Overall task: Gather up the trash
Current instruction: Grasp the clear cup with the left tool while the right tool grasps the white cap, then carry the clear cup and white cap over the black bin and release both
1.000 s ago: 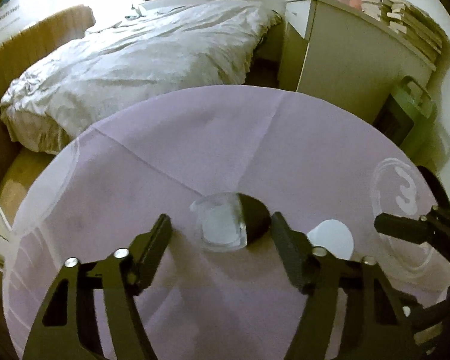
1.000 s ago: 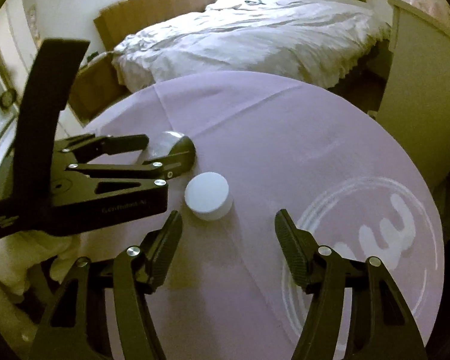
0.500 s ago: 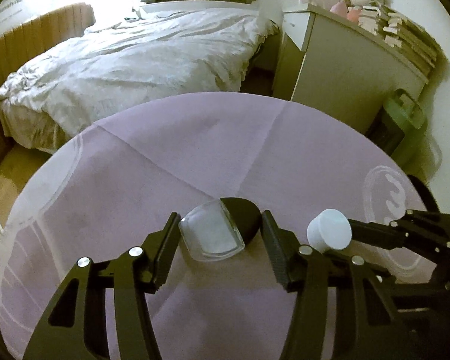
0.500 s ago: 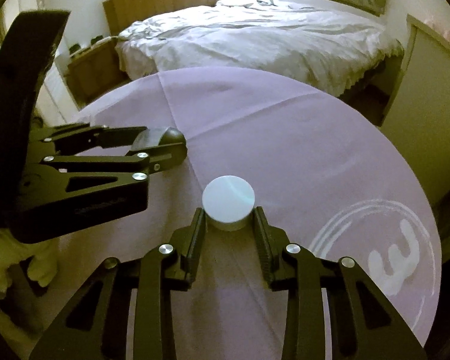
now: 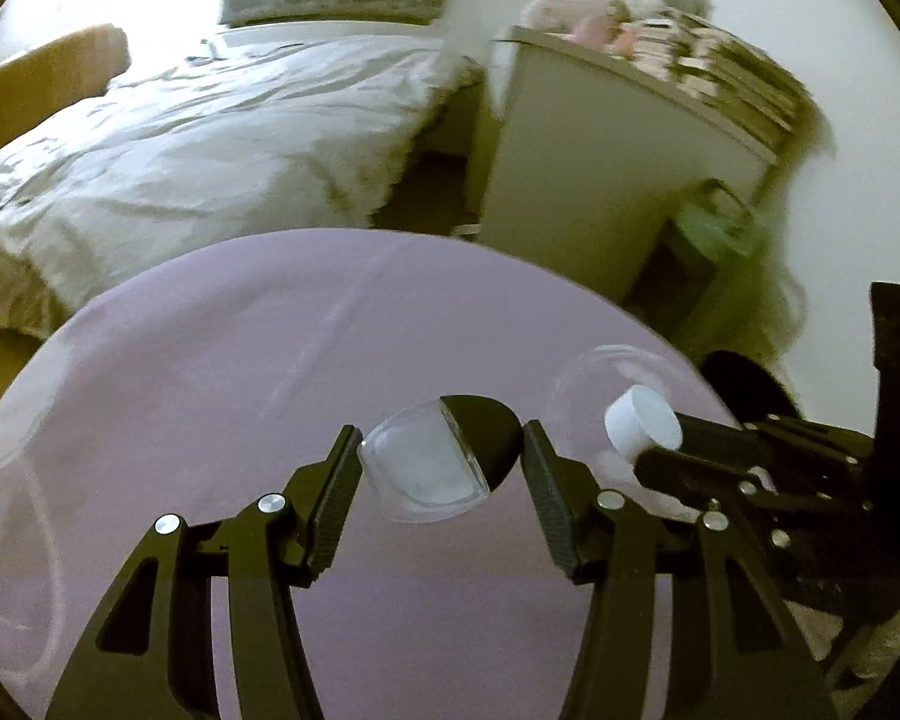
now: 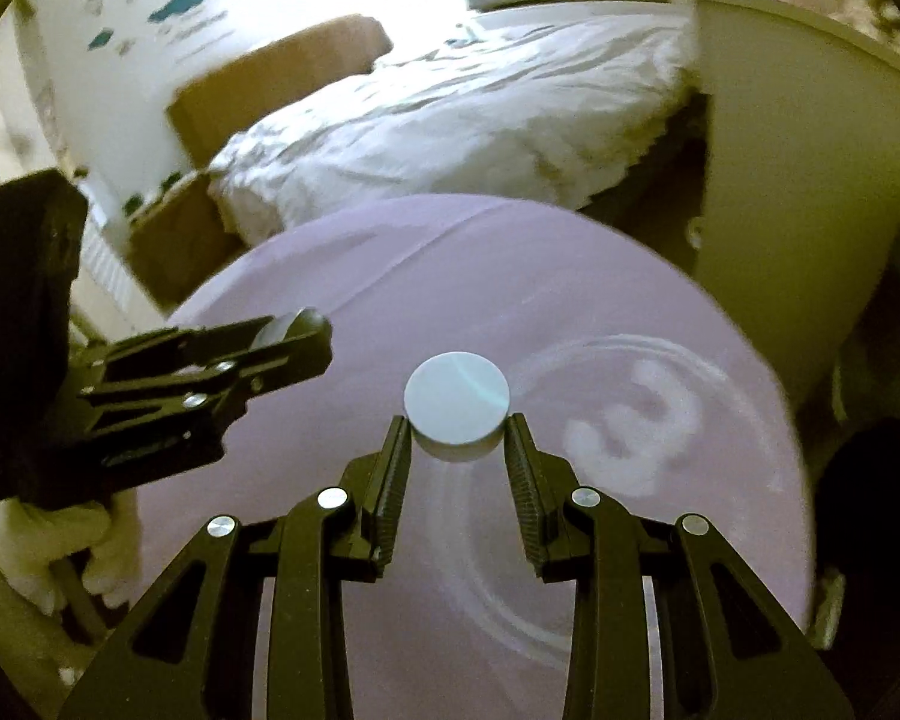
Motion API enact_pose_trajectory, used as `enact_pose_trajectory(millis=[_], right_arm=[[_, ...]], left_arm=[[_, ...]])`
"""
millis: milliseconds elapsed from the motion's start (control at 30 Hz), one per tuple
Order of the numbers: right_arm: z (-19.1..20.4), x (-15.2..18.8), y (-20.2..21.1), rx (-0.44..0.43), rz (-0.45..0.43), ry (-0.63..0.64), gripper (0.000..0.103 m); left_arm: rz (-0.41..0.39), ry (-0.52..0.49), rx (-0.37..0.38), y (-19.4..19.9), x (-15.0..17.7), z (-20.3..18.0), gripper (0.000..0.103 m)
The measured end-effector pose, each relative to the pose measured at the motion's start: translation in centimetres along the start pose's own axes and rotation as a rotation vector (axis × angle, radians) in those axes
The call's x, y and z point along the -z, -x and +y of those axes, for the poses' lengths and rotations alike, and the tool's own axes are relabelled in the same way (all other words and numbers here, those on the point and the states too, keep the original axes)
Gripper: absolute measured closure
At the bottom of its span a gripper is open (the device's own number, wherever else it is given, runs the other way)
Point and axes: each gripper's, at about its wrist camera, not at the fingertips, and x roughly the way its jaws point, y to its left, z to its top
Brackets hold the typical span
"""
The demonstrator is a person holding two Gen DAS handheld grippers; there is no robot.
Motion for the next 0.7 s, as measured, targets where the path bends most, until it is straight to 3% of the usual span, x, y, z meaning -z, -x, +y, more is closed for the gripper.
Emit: enact_pose_trajectory(millis=[300,700], right_arm=[[-8.3,2.6,5.3,0.109,-0.059,-0.148,0.070],[-18.8,8.0,10.0,0.246,-0.072,-0.331,0.070]], left_arm=[[0.022,-0.110,0.143,-2.8,-1.7,-9.2,0.049],[0.101,-0.244,0.333,-7.8,-2.0,-20.7,0.049]])
